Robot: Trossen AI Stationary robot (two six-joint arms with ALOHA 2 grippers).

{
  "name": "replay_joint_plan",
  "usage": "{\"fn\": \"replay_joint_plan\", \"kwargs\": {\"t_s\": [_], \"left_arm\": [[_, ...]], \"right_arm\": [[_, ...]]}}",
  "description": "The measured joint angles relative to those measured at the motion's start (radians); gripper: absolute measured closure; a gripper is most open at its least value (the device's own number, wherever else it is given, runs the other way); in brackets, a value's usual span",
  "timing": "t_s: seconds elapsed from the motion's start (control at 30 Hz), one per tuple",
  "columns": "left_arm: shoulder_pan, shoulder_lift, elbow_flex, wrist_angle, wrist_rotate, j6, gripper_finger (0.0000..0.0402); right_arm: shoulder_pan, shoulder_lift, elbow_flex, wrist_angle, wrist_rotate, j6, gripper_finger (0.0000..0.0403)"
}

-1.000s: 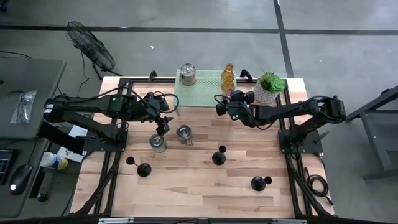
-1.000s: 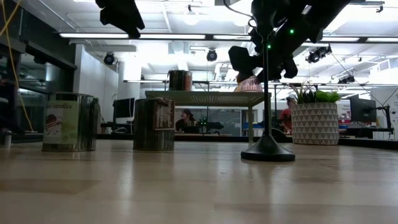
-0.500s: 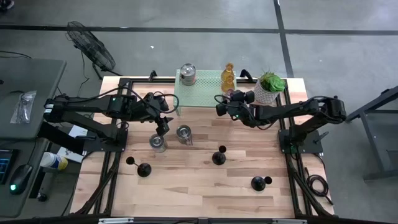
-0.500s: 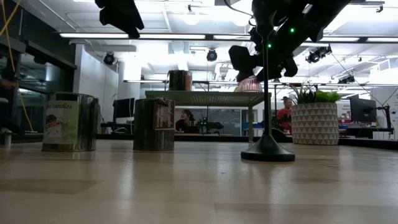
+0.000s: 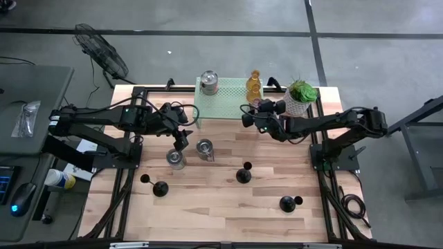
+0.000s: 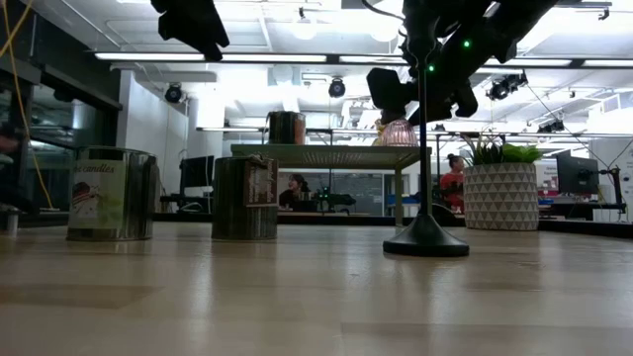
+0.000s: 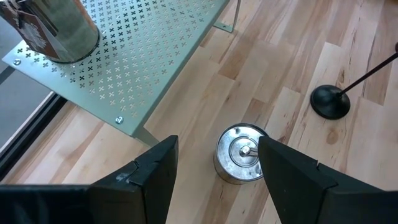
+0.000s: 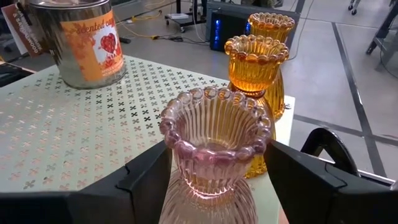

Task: Pick & Place candle stick holders
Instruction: Put the violet candle holder on the shelf

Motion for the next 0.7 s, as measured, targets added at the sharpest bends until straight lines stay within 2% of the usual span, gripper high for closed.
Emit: {"fn": "replay_joint_plan", "kwargs": {"t_s": [0.7], "left_arm": [[0.000,0.000,0.000,0.000,0.001,-0.001,0.0185]], "right_arm": [[-0.001,-0.001,0.001,0.004,-0.015,0.008,0.0156]]}}
